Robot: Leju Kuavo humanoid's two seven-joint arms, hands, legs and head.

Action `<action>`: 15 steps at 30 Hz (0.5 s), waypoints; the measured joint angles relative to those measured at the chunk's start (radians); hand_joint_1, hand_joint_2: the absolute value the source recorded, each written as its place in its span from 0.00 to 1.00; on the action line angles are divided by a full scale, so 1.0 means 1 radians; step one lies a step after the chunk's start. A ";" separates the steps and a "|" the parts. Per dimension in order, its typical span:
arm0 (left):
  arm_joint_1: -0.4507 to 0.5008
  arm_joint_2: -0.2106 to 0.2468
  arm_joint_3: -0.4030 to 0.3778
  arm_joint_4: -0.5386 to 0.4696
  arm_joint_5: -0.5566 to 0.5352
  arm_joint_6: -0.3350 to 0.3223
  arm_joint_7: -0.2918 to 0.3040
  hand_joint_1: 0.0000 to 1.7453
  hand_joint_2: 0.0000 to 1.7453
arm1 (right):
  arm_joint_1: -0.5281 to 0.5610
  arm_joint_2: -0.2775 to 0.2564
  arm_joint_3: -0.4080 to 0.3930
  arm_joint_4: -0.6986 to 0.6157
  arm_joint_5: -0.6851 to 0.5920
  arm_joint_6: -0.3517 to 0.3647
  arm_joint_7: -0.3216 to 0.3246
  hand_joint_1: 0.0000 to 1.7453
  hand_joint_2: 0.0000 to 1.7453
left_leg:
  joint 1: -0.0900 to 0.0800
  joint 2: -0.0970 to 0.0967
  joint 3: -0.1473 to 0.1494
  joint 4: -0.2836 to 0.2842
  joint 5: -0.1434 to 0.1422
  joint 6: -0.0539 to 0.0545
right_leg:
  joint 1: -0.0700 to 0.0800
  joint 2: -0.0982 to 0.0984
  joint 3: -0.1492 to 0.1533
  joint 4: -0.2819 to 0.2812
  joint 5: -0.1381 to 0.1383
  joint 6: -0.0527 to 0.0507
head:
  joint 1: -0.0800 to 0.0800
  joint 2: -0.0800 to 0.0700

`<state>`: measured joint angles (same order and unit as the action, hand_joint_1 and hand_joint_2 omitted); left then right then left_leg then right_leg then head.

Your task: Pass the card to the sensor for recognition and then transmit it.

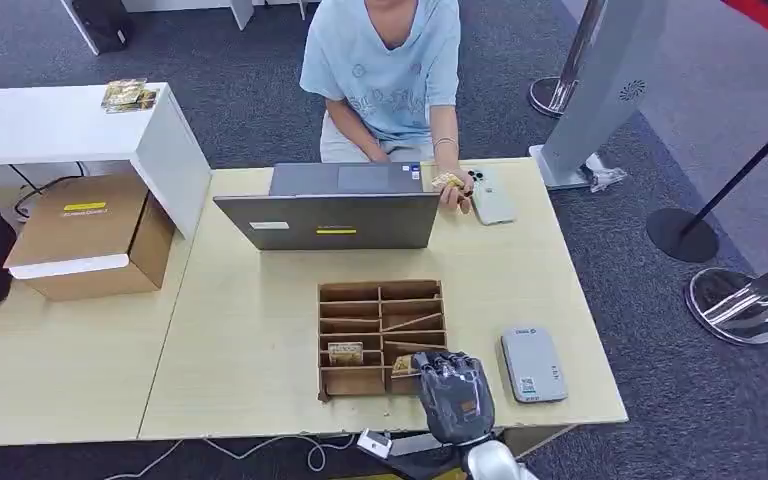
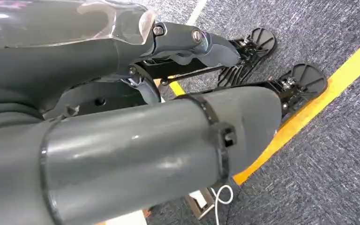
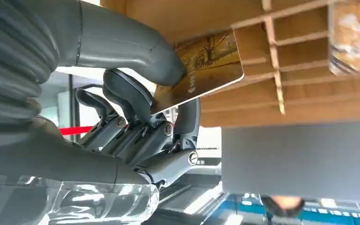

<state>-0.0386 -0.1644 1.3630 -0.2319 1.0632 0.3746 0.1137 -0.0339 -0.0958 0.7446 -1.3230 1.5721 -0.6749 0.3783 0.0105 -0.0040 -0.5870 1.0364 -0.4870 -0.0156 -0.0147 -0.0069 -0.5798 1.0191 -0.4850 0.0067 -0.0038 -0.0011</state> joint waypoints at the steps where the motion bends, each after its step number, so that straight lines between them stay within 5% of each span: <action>1: 0.000 0.000 0.000 0.000 0.000 0.000 -0.001 0.00 0.00 | 0.010 0.007 -0.022 -0.015 0.000 -0.009 -0.026 1.00 1.00 | 0.000 0.000 0.000 0.000 0.000 0.000 | 0.000 0.000 0.000 0.000 0.000 0.000 | 0.000 0.000; 15: -0.002 -0.003 0.000 0.000 0.000 0.018 -0.012 0.00 0.00 | 0.137 0.110 -0.237 -0.253 -0.232 -0.018 -0.440 1.00 1.00 | 0.000 0.000 0.000 0.000 0.000 0.000 | 0.000 0.000 0.000 0.000 0.000 0.000 | 0.000 0.000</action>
<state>-0.0406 -0.1671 1.3630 -0.2316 1.0628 0.3922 0.1019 0.1034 0.0145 0.5077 -1.5763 1.3401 -0.6931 -0.0619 0.0106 -0.0037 -0.5868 1.0364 -0.4870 -0.0156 -0.0145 -0.0067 -0.5798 1.0191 -0.4850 0.0067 -0.0038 -0.0011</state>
